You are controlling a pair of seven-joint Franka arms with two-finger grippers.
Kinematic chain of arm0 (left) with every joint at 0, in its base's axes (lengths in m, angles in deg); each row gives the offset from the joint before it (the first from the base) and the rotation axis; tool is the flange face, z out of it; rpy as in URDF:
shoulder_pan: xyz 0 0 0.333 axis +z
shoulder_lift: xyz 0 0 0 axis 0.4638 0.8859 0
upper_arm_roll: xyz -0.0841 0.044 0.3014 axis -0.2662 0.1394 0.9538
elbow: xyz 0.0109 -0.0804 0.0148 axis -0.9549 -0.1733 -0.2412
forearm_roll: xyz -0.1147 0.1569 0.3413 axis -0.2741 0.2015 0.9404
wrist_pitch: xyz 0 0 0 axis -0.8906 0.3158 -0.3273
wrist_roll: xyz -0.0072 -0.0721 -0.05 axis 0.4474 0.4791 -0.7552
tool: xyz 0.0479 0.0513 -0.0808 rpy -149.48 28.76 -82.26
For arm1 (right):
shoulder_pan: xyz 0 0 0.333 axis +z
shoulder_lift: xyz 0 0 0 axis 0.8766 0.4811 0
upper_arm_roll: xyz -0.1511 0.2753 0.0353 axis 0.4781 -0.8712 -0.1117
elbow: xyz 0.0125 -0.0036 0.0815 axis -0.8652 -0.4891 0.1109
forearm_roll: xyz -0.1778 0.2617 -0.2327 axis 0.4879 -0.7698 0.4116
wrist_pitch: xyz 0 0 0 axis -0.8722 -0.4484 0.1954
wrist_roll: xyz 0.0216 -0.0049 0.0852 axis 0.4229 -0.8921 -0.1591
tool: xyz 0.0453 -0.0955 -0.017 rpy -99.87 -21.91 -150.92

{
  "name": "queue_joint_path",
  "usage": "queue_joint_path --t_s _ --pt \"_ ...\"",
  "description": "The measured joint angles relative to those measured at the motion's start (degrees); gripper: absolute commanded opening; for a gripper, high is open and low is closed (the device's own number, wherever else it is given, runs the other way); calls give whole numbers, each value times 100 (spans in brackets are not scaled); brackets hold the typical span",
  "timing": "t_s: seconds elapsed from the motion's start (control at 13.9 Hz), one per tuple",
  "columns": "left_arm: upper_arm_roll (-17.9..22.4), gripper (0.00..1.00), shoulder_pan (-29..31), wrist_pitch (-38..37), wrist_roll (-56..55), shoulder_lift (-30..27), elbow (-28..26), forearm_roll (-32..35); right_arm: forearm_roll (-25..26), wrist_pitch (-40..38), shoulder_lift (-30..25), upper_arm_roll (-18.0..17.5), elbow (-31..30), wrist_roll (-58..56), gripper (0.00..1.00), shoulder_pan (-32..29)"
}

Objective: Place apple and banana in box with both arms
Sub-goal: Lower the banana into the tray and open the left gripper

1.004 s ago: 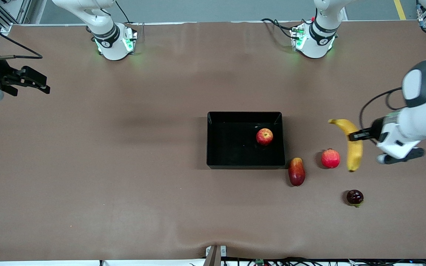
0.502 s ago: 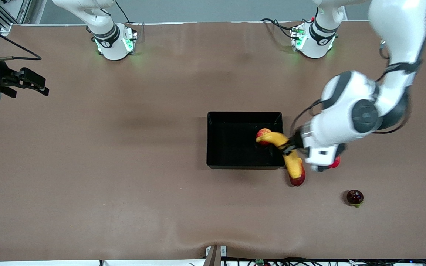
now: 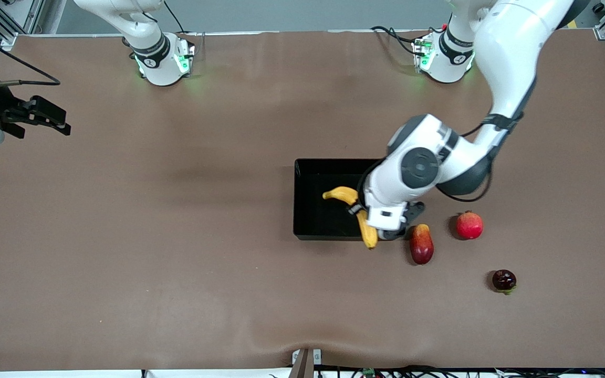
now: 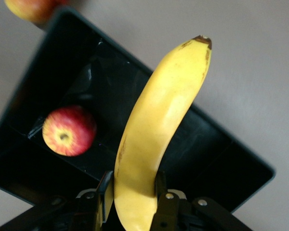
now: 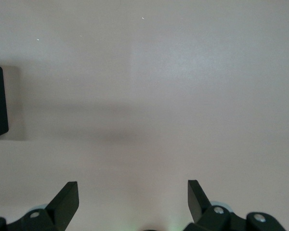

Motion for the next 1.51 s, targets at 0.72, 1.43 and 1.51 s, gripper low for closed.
queue_joint_path --t_s 0.72,1.43,1.51 --pt "44 0 -550 641 -62 617 -207 659 0 20 0 -39 0 0 100 0" --pt "203 100 -832 1208 -53 1203 -103 1592 0 21 0 -42 0 0 100 0" --pt "210 100 -811 1144 -53 1119 -34 1612 0 20 0 -42 0 0 100 0"
